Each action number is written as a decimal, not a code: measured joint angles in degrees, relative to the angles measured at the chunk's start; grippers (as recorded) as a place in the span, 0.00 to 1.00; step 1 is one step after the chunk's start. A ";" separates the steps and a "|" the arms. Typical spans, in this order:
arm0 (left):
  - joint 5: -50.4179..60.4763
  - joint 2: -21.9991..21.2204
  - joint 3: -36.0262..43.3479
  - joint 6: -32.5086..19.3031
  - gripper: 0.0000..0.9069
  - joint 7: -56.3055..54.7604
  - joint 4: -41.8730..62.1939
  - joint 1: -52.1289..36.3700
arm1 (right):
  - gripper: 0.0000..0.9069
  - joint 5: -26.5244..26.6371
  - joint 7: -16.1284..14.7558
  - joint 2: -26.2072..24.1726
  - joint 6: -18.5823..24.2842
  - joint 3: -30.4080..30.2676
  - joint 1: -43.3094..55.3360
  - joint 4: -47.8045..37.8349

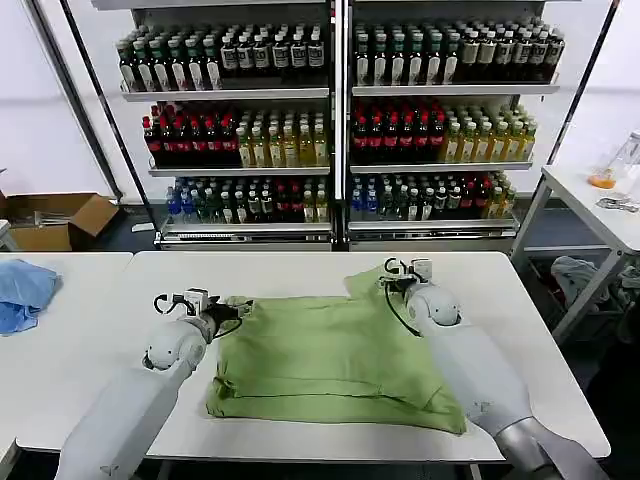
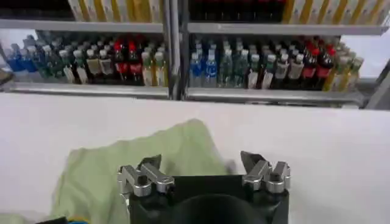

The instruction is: Fold and organize the clothes.

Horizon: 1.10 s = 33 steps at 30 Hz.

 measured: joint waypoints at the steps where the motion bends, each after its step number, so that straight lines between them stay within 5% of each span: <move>1: -0.30 -0.07 0.04 0.01 0.03 0.09 0.20 -0.10 | 0.82 -0.12 -0.20 0.24 0.00 -0.03 0.28 -0.61; 2: -0.49 -0.15 0.07 0.02 0.03 0.11 0.39 -0.20 | 0.62 -0.22 -0.39 0.43 0.01 -0.04 0.49 -1.18; 3: -0.74 -0.27 0.10 0.02 0.03 0.16 0.57 -0.31 | 0.08 -0.28 -0.65 0.62 0.01 -0.03 0.64 -1.71; 4: -0.95 -0.40 0.13 0.02 0.03 0.23 0.77 -0.38 | 0.00 -0.29 -0.89 0.73 -0.01 -0.03 0.68 -2.10; 33: -6.83 0.55 -2.83 -1.49 0.02 1.63 -1.41 2.69 | 0.00 1.32 -1.65 -1.54 3.00 0.41 -3.54 2.81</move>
